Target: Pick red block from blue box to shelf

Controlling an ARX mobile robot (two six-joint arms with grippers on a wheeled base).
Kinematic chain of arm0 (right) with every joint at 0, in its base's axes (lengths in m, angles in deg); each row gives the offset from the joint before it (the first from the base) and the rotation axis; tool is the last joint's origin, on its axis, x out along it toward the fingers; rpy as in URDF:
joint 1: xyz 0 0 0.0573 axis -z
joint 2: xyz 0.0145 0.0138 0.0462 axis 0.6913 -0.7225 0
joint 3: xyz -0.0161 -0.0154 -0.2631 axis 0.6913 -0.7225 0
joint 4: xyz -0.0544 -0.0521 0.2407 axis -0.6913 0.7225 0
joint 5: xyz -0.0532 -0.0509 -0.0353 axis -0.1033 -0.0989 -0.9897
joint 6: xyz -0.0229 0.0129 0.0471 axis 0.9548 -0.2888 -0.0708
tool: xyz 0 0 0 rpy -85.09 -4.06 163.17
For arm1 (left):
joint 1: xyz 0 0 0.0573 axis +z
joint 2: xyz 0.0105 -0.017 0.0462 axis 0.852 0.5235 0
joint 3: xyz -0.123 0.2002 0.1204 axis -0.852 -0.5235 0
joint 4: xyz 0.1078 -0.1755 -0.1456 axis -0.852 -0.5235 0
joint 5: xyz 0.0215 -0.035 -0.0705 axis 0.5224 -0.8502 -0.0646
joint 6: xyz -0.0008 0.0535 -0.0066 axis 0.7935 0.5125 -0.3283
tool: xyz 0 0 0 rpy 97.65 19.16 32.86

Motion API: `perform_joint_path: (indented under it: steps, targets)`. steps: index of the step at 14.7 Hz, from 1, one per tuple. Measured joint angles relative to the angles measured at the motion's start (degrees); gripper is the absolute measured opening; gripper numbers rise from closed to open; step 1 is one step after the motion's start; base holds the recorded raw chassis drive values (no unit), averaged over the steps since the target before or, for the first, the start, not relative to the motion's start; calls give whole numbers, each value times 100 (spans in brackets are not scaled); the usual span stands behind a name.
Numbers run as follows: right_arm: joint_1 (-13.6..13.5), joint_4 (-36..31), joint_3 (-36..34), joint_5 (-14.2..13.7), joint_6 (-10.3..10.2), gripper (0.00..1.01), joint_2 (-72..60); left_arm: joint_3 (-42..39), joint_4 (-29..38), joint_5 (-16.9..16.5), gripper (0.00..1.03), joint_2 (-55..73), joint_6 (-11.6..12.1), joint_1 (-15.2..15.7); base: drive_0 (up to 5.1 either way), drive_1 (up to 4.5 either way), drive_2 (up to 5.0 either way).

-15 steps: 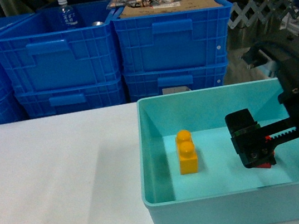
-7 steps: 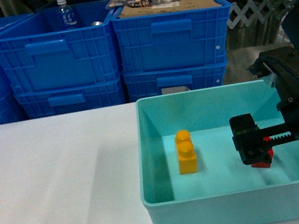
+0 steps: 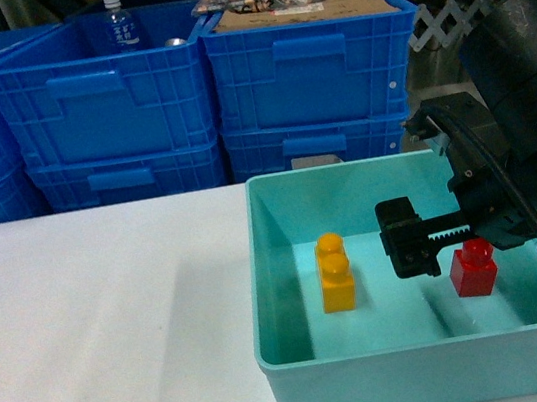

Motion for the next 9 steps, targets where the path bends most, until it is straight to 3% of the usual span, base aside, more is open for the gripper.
perform_joint_path:
  steps: [4,6,7,9]
  targets:
    - [140,267,332,-328,-138,97,-573,0,-2,0,98,0,0,0,0,0,0]
    - [140,280,330,-326,-164,82,-678,0,-2,0,98,0,0,0,0,0,0]
    - [142,289,352,-321,-210,56,-684,0,-2,0,98,0,0,0,0,0,0]
    - [142,249,326,-286,-227,40,-662,0,-2,0,98,0,0,0,0,0,0]
